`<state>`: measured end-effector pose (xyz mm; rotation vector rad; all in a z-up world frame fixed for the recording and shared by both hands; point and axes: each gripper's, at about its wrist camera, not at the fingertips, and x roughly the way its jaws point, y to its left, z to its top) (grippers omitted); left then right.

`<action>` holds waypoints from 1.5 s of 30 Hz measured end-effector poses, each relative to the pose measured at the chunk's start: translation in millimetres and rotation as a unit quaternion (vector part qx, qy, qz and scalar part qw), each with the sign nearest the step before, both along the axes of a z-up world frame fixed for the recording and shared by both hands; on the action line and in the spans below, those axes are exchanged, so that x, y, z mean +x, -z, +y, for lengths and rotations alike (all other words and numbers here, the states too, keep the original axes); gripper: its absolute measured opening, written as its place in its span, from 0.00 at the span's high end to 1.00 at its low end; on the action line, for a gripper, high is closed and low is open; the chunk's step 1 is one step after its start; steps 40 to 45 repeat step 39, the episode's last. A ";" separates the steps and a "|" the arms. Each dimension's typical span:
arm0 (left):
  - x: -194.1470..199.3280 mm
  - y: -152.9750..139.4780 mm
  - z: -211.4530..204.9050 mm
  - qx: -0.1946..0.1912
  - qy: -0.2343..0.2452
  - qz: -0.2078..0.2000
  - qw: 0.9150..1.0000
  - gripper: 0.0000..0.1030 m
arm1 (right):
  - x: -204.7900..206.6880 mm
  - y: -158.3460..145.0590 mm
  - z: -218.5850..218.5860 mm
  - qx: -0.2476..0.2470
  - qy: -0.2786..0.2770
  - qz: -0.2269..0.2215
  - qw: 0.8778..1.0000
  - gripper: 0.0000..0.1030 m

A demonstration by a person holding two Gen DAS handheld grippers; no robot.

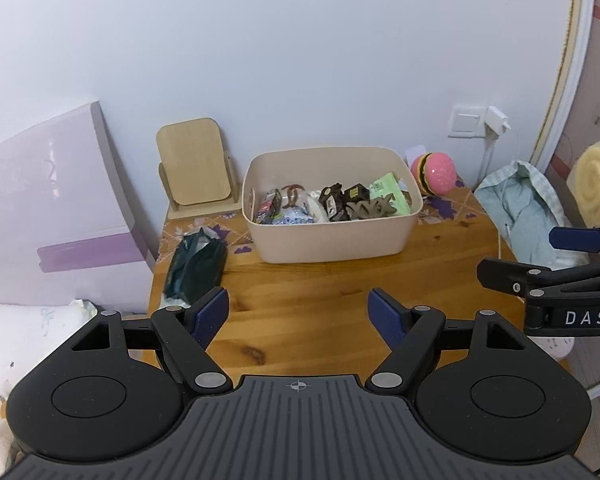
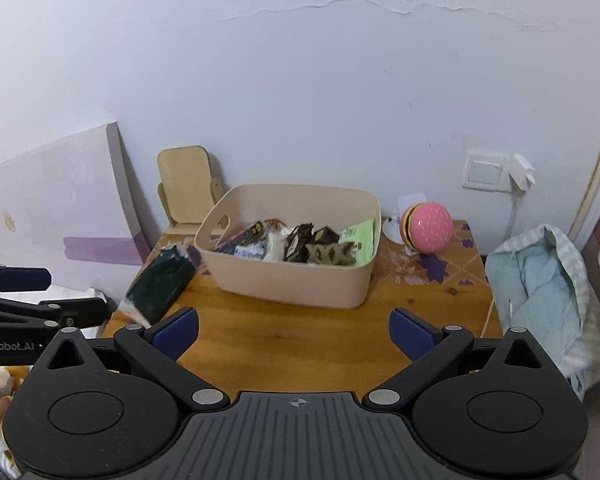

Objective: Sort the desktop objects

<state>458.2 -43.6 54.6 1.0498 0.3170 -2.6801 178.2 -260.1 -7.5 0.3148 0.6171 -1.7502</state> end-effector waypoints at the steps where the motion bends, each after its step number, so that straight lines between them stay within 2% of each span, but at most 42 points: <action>1: 7.3 -2.4 3.2 -0.004 0.003 0.001 1.000 0.24 | 3.7 0.0 6.8 0.001 0.000 0.000 1.000 0.00; 4: 27.4 -9.1 12.8 -0.010 0.013 0.004 1.000 0.24 | 13.9 -2.2 28.4 -0.004 -0.008 -0.010 1.000 0.00; 11: 70.0 -29.0 34.9 -0.008 0.017 0.022 1.000 0.23 | 35.9 -5.4 71.0 0.004 -0.014 0.001 1.000 0.00; 19: 103.5 -44.9 54.8 0.000 0.028 0.024 0.999 0.23 | 44.2 -10.9 110.2 0.000 0.004 0.005 1.000 0.00; 30: 120.7 -47.8 62.5 0.005 0.027 0.013 1.000 0.23 | 48.1 -11.0 136.4 0.007 0.011 0.010 1.000 0.00; 45: 121.2 -49.5 62.1 0.008 0.027 0.018 0.999 0.23 | 45.3 -11.0 134.4 0.017 0.012 0.011 1.000 0.00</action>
